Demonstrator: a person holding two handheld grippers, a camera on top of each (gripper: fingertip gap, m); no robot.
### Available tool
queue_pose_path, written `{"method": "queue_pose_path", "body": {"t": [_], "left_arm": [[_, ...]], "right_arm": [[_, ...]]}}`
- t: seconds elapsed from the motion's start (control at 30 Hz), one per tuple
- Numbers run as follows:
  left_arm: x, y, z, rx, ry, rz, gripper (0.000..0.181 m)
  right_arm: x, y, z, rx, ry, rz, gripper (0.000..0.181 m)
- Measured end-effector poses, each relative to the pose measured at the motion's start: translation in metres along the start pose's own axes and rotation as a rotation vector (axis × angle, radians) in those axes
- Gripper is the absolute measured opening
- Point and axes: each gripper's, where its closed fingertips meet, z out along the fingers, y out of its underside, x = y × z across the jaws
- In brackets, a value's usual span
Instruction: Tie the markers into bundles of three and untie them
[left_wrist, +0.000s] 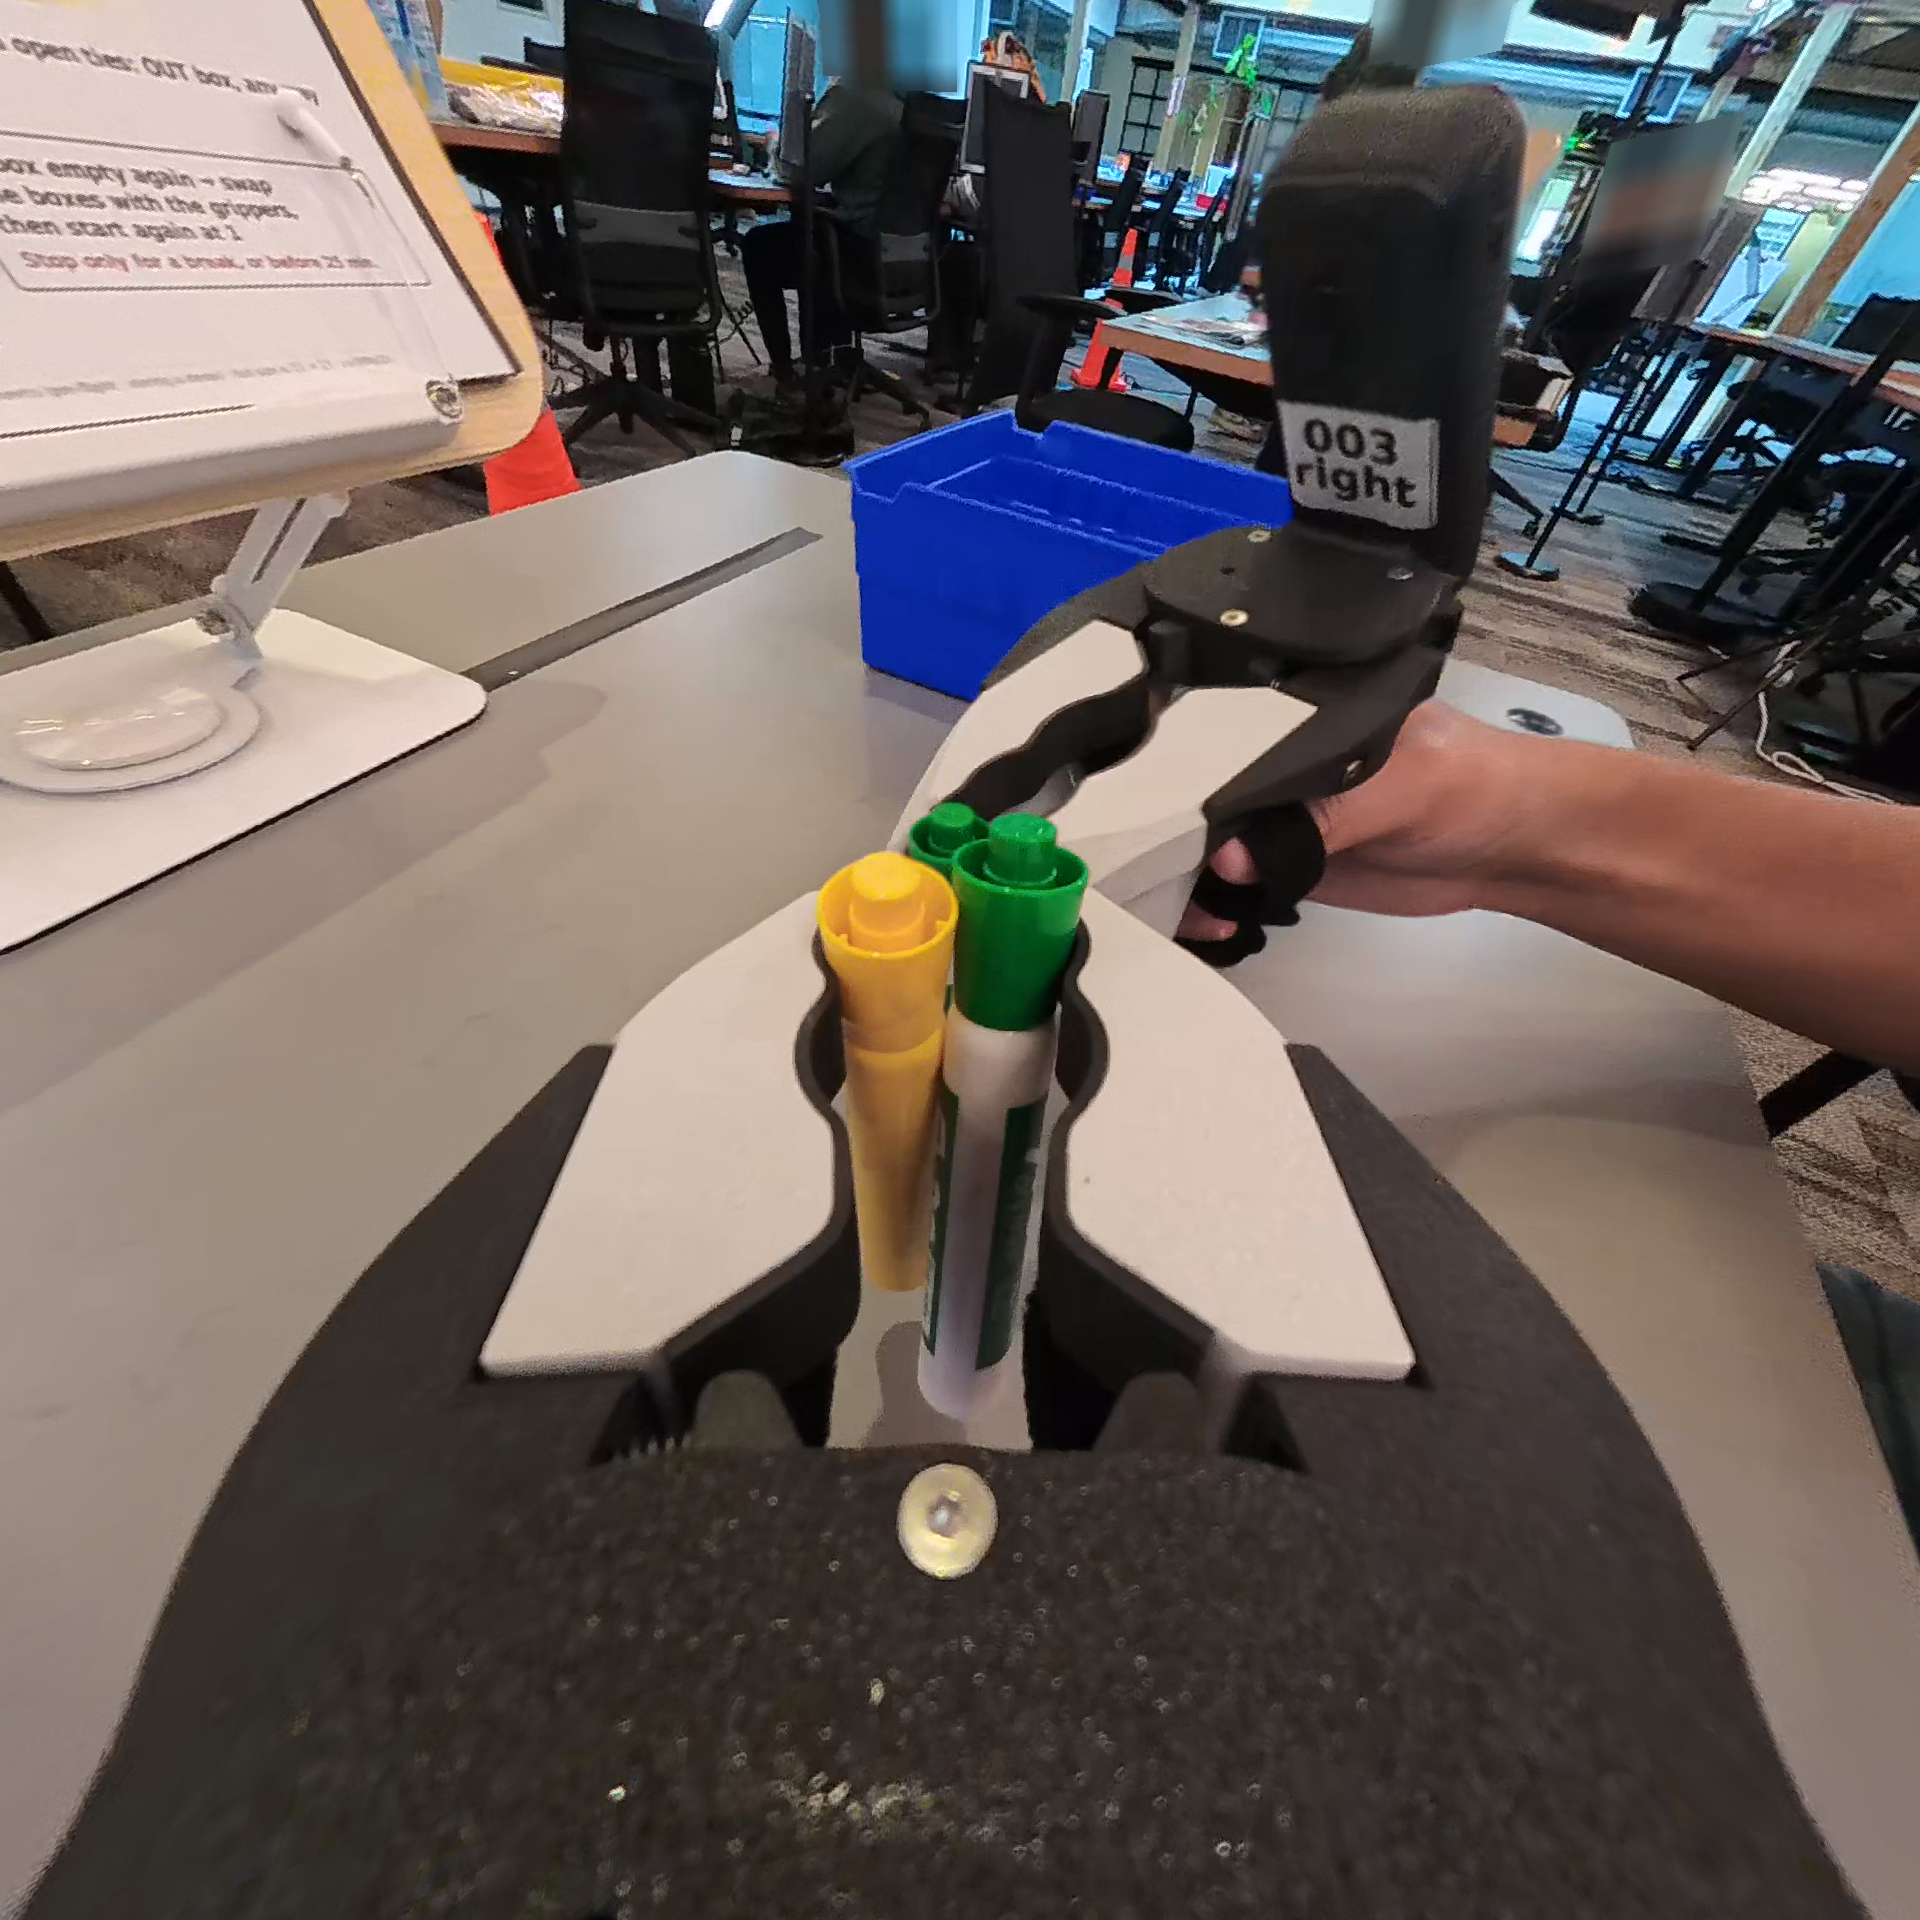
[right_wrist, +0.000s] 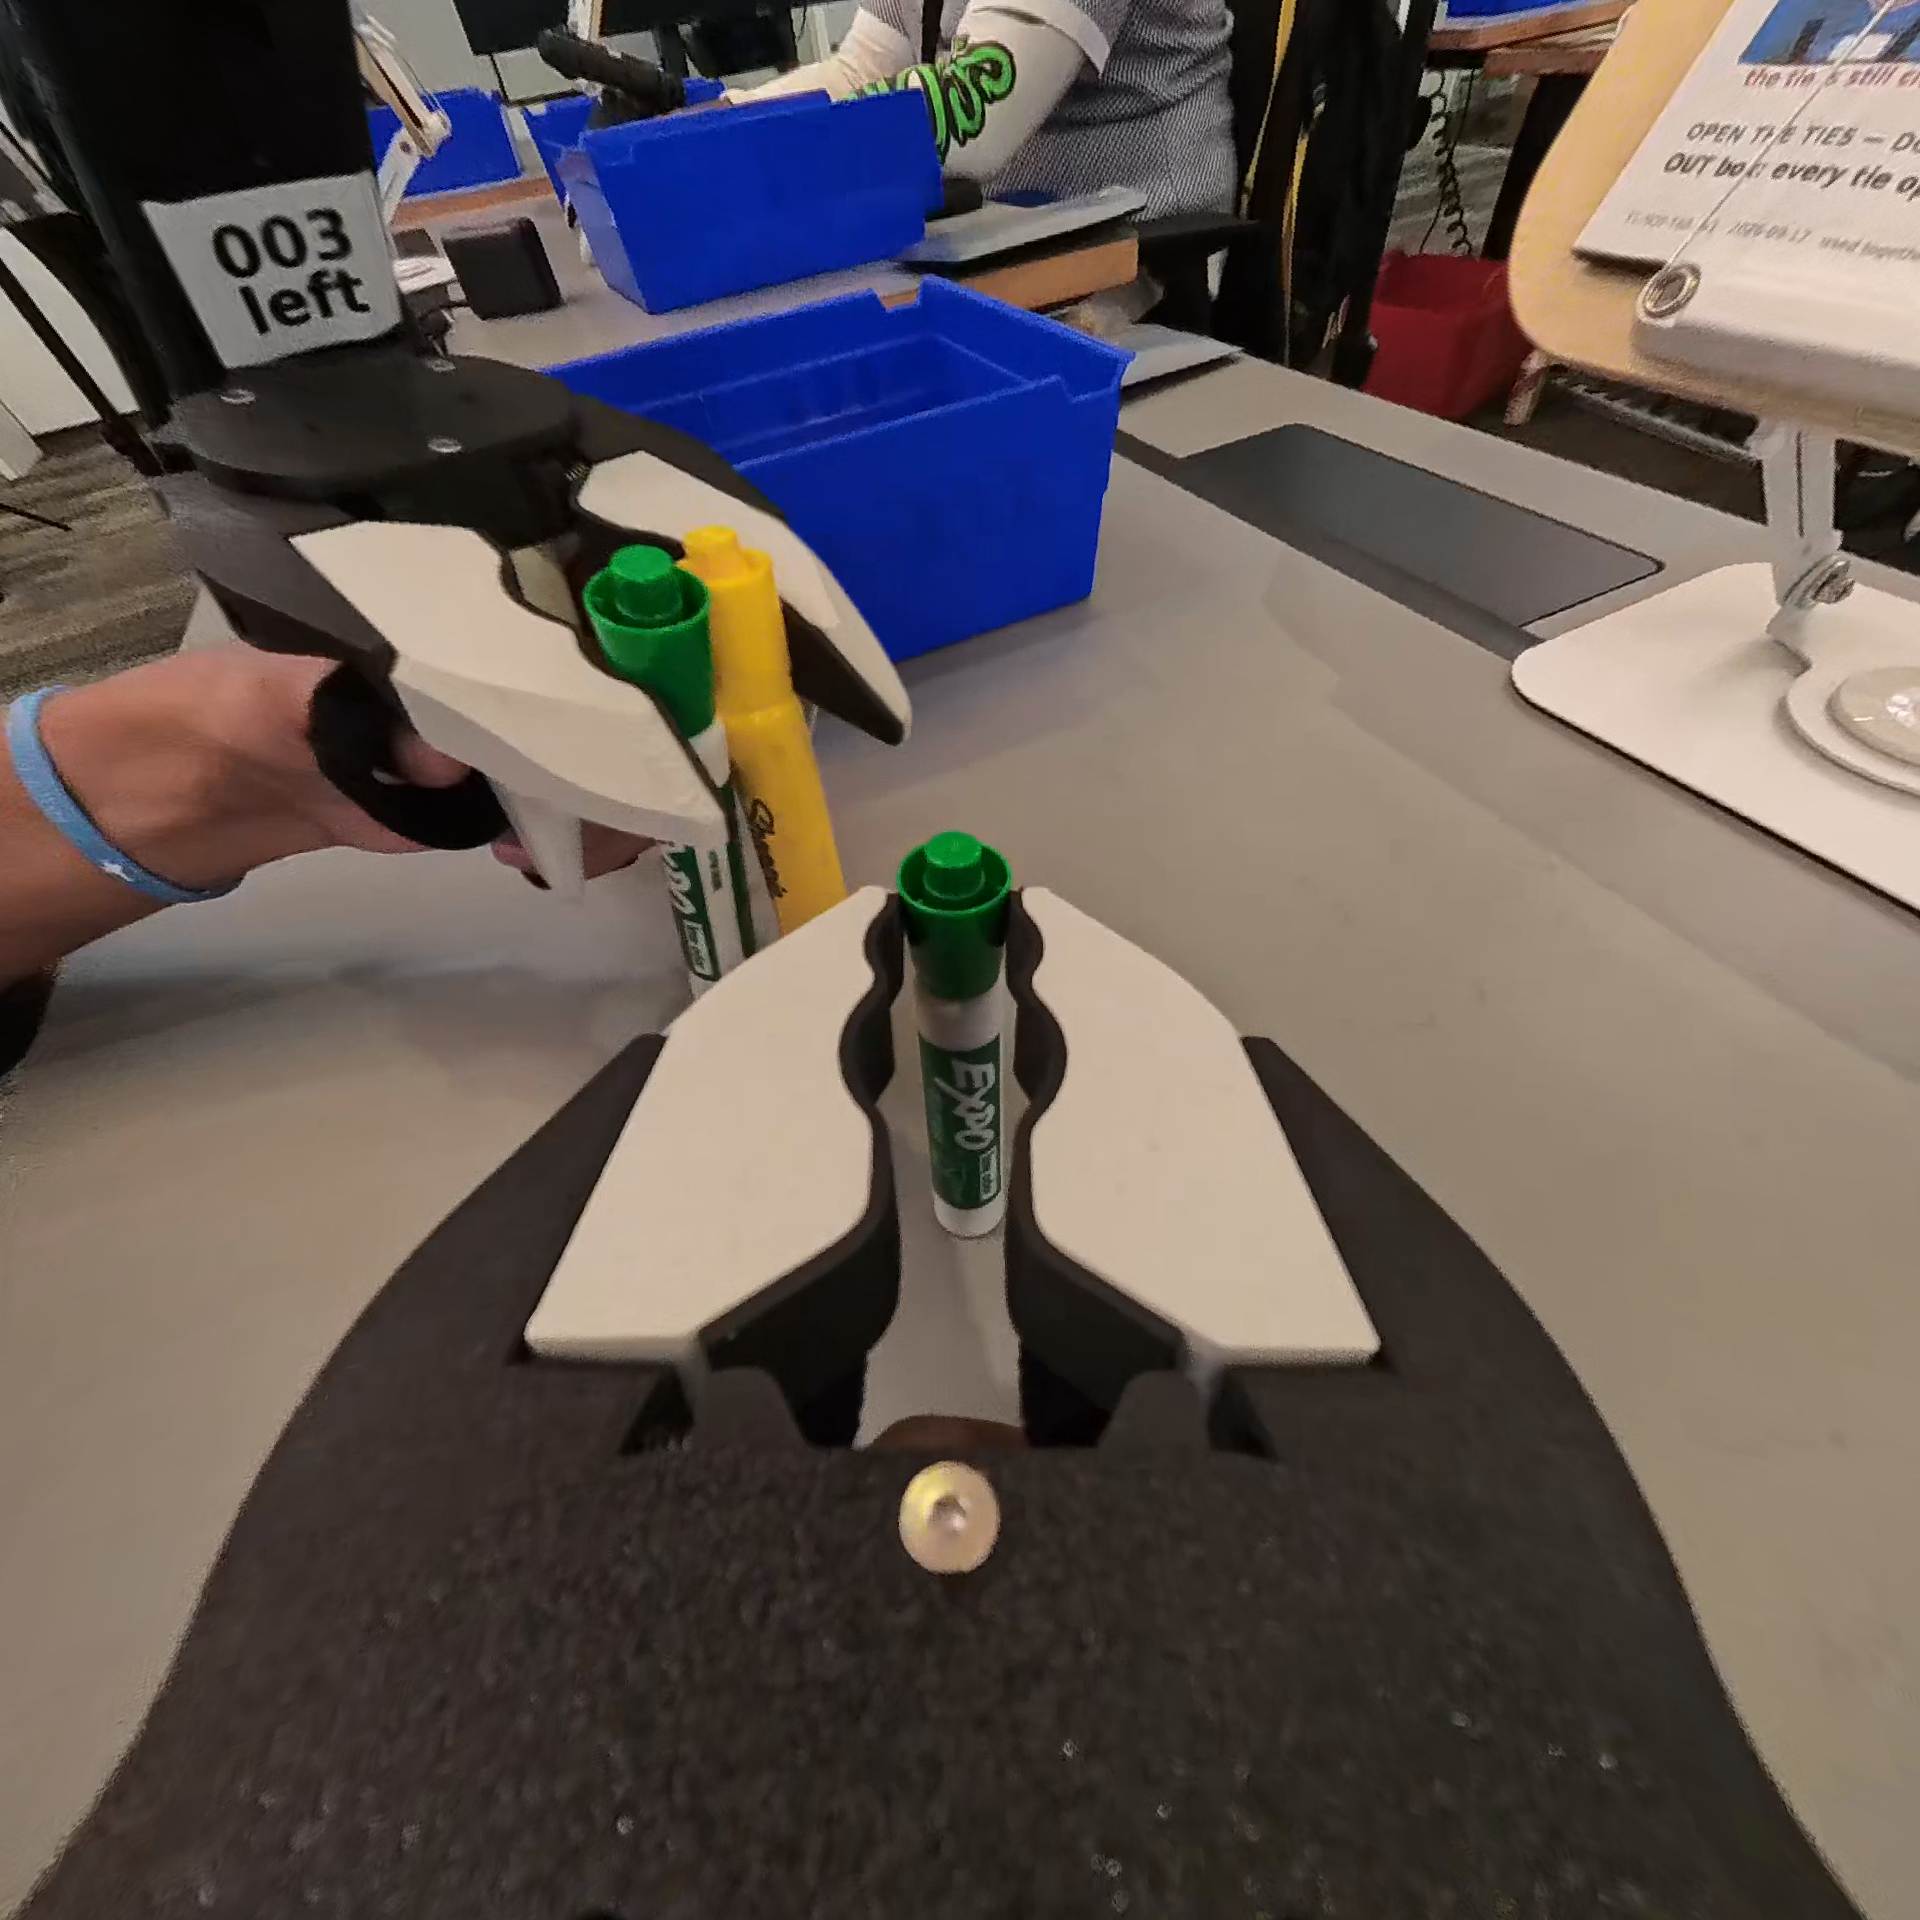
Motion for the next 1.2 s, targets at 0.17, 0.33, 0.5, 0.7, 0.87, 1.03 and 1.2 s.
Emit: {"method": "queue_pose_path", "body": {"t": [0.17,0.33,0.5,0.7,0.87,1.03,1.2], "left_arm": [[-0.007,-0.001,-0.003,0.022,-0.021,-0.021,0.036],[-0.008,-0.001,-0.002,0.019,-0.027,-0.016,0.036],[-0.007,0.002,0.0,0.009,-0.028,-0.011,0.036],[-0.01,-0.001,-0.002,0.018,-0.042,-0.019,0.036],[-0.012,-0.003,-0.002,0.031,-0.052,-0.039,0.036],[-0.004,-0.007,-0.004,0.044,-0.028,-0.083,0.037],[0.02,-0.012,-0.011,0.078,0.008,-0.148,0.037]], "right_arm": [[-0.002,0.0,0.001,-0.014,0.0,-0.024,0.019],[-0.001,0.004,0.0,-0.048,0.022,-0.067,0.022],[-0.002,0.004,0.001,-0.044,0.021,-0.07,0.026],[-0.007,0.003,0.0,-0.044,0.028,-0.084,0.045],[-0.008,-0.003,-0.024,-0.051,0.284,-0.196,0.058],[-0.07,0.015,-0.014,-0.015,0.329,-0.082,0.06],[-0.072,0.033,0.012,-0.061,0.431,-0.044,0.072]]}}
